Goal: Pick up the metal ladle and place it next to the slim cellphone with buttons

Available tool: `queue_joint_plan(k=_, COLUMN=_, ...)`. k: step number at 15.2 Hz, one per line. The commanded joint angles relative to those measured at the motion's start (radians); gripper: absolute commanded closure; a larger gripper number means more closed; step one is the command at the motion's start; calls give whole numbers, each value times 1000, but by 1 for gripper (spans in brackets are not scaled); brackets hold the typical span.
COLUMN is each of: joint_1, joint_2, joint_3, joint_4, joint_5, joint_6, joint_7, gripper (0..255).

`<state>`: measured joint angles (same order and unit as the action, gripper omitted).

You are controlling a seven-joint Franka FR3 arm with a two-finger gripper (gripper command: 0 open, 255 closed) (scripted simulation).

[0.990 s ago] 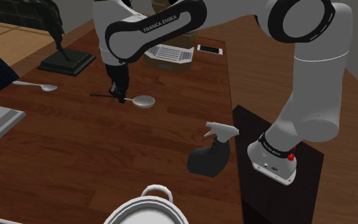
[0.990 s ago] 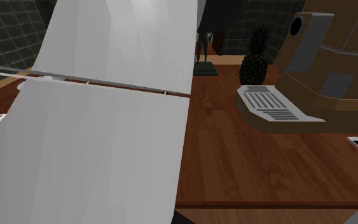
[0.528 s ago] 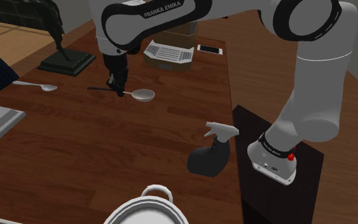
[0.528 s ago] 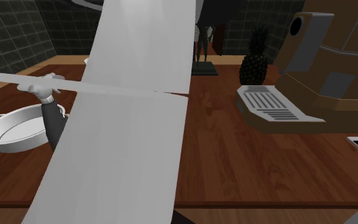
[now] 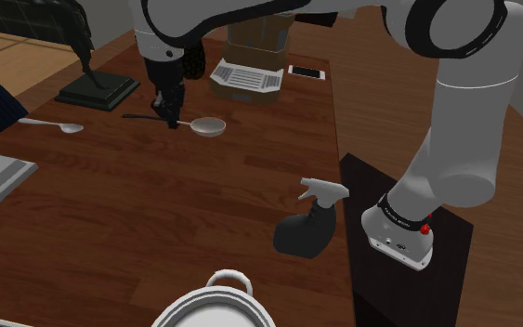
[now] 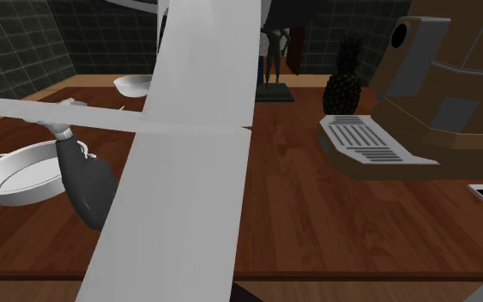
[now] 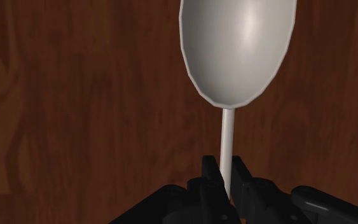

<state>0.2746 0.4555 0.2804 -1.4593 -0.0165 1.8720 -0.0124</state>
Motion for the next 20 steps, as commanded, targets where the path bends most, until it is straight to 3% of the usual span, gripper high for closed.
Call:
queue_joint_plan(k=1, joint_1=0, joint_2=-6, joint_3=1, joint_4=17, joint_5=1, joint_6=-23, joint_7=1, gripper=255)
queue_joint_plan(k=3, joint_1=1, joint_2=-9, joint_3=2, joint_4=36, joint_5=2, joint_6=-46, joint_7=2, gripper=255)
queue_joint_plan(k=11, joint_1=-134, joint_2=-213, joint_3=-34, joint_4=-247, joint_5=61, joint_6=27, joint_7=-168, gripper=255)
queue_joint_plan(k=20, joint_1=-256, joint_2=-368, joint_3=-110, joint_4=-443, joint_5=98, joint_6=54, joint_7=-377, gripper=255)
